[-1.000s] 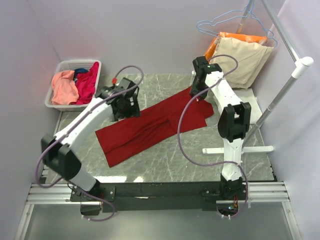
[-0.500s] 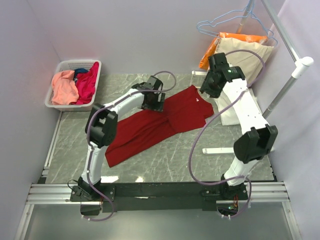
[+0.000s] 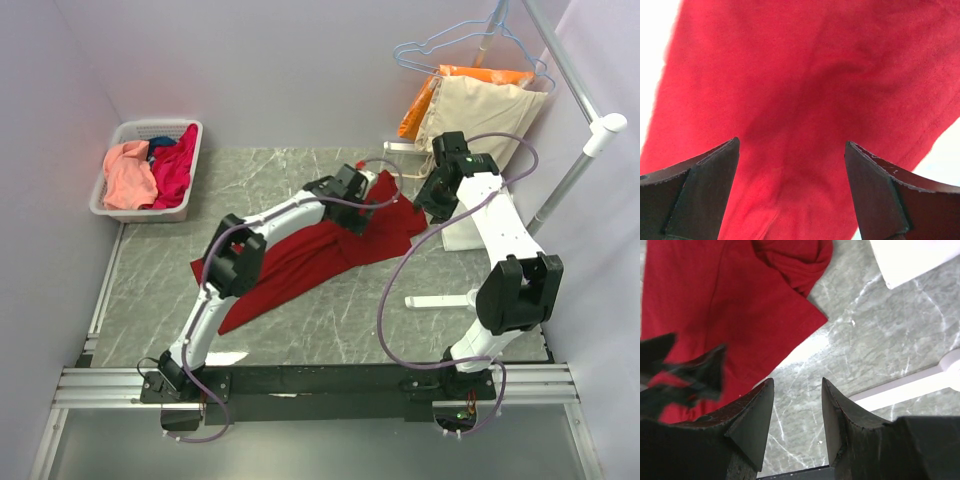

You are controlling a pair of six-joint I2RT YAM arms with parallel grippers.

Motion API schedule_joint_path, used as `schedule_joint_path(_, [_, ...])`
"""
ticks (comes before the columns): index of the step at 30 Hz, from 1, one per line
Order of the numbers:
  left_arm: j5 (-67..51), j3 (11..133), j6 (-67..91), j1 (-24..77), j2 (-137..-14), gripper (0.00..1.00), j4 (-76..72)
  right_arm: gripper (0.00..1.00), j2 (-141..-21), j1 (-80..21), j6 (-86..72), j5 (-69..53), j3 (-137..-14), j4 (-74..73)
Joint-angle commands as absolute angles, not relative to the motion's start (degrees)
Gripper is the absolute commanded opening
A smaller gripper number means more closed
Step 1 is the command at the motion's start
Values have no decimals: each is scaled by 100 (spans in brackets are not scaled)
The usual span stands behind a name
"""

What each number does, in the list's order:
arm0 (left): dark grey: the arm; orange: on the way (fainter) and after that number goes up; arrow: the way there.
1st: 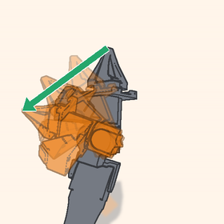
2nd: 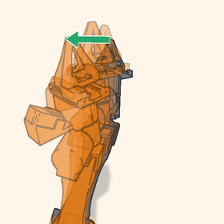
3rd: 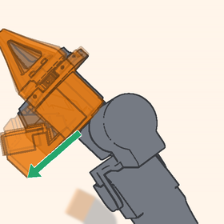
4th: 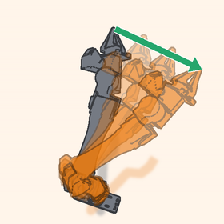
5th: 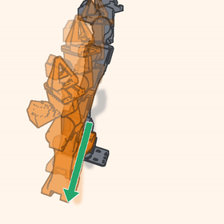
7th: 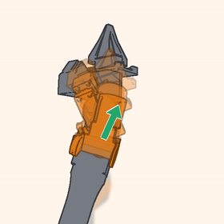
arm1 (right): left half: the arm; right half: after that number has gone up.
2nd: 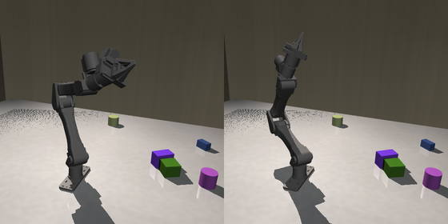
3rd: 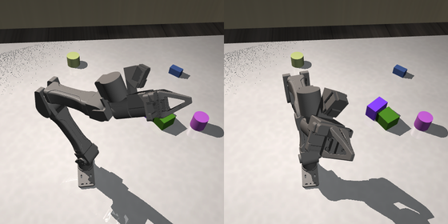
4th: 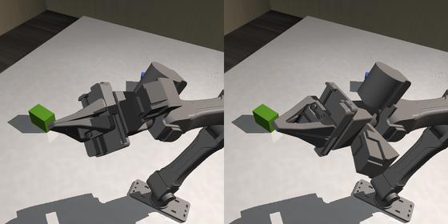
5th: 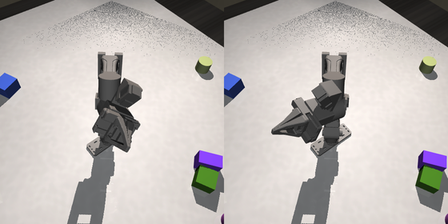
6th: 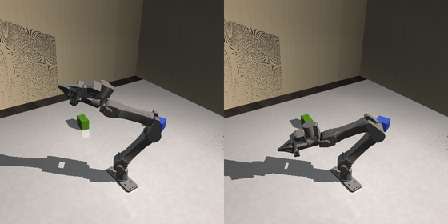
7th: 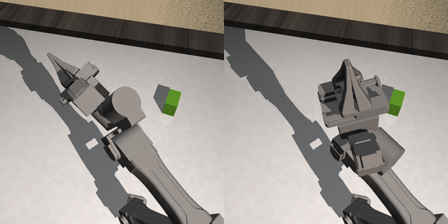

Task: Fold and stack the t-shirts
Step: Fold the tshirt

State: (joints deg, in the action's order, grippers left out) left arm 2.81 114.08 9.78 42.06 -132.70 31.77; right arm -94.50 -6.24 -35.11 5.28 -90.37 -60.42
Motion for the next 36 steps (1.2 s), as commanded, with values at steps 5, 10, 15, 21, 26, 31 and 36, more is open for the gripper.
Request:
schedule_joint_path(5, [1105, 12164, 1071, 4263, -14229, 91, 3243, 50, -9000, -571, -3542, 220, -8930, -5827])
schedule_joint_path(10, [2266, 12699, 1432, 4263, -14791, 93, 3831, 49, -9026, -563, -3524, 18, -8912, -5792])
schedule_joint_path(15, [3392, 13708, 2170, 4114, -15423, 95, 4753, 47, -9176, -563, -3463, -114, -9044, -5853])
schedule_joint_path(21, [3252, 13660, 3453, 3465, -15338, 99, 5423, 46, -9237, -571, -3437, -175, -9053, -5862])
schedule_joint_path(26, [3498, 13728, 3955, 3129, -15223, 99, 5485, 45, -9272, -580, -3419, -237, -9009, -5827])
schedule_joint_path(31, [3209, 13562, 3790, 2971, -15039, 100, 4836, 45, -9316, -589, -3366, -255, -8983, -5862])
schedule_joint_path(36, [2060, 13088, 3130, 3006, -14407, 100, 3536, 45, -9316, -720, -3331, -167, -8921, -5862])
